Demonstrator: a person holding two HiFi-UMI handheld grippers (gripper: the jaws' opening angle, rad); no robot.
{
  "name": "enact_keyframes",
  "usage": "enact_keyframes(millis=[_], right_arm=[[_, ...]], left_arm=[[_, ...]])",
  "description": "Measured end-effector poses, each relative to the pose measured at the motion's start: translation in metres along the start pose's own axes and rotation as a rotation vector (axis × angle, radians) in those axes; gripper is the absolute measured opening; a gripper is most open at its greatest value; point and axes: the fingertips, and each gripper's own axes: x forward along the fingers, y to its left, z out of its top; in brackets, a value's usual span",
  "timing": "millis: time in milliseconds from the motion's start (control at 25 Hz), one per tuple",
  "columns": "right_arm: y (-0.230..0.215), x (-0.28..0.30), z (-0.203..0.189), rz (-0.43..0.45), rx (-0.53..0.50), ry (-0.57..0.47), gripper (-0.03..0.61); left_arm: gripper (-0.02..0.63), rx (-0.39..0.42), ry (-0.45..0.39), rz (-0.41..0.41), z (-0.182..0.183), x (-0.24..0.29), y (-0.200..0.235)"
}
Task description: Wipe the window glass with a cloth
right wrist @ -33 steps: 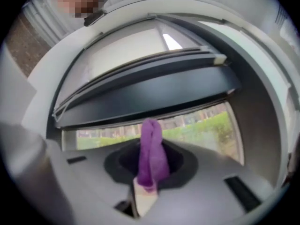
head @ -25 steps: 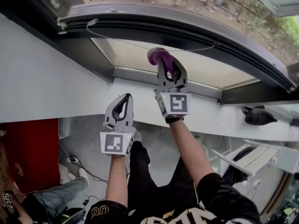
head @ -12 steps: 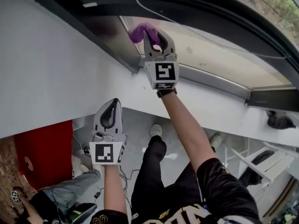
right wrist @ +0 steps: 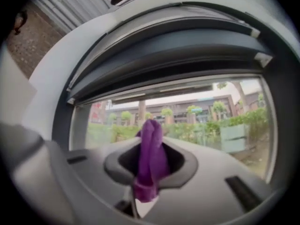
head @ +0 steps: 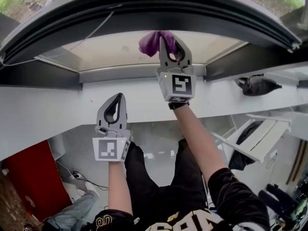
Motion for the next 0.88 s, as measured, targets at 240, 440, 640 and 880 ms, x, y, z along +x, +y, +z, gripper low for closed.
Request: enact_keyframes(millis=[240,440,640,880], right_arm=[[-0.192,-0.068,-0.007,-0.272,-0.018,0.058,0.077],[-0.225,-0.086,-0.018,-0.4,0.005,0.089,0.077],[-0.054,-0.044,-0.007,-0.183,-0.075,0.026,0.077],[0.235,0.052,-0.046,0.238,-0.04,0.046,0.077]], left_arm=[[0.009,-0.068,-0.048,-0.064,0.006,0.072,-0.106],[0.009,-0.046,-0.074,-0.076,0.009,0.075,-0.095],[0.009,-0.004,-0.06,-0.034,0.005,0.019,0.011],[0.009,0.004,-0.023,0.158,-0.003,-0.079,0.182]])
